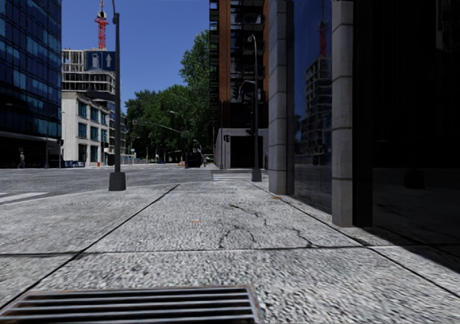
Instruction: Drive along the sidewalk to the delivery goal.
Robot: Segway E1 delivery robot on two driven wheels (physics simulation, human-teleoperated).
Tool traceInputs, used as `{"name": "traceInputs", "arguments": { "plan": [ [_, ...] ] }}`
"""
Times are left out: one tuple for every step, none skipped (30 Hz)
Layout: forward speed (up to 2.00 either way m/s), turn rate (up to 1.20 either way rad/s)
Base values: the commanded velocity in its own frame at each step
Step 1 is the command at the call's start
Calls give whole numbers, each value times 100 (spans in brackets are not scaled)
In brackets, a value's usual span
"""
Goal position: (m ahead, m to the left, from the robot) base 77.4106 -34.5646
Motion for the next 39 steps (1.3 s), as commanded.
{"name": "traceInputs", "arguments": {
  "plan": [
    [200, 0],
    [200, 0],
    [200, 0],
    [200, 0],
    [200, 0],
    [200, 0],
    [200, 0],
    [200, 0],
    [200, 0],
    [200, 0],
    [200, 0],
    [200, 0],
    [200, 0],
    [200, 0],
    [200, 0],
    [200, 0],
    [200, 0],
    [200, 0],
    [200, 0],
    [200, 0],
    [200, 0],
    [200, 0],
    [200, 0],
    [200, 0],
    [200, 0],
    [200, 0],
    [200, 0],
    [200, 0],
    [200, 0],
    [200, 0],
    [200, 0],
    [200, 0],
    [200, 0],
    [200, 0],
    [200, 0],
    [200, 0],
    [200, 0],
    [200, 0],
    [200, 0]
  ]
}}
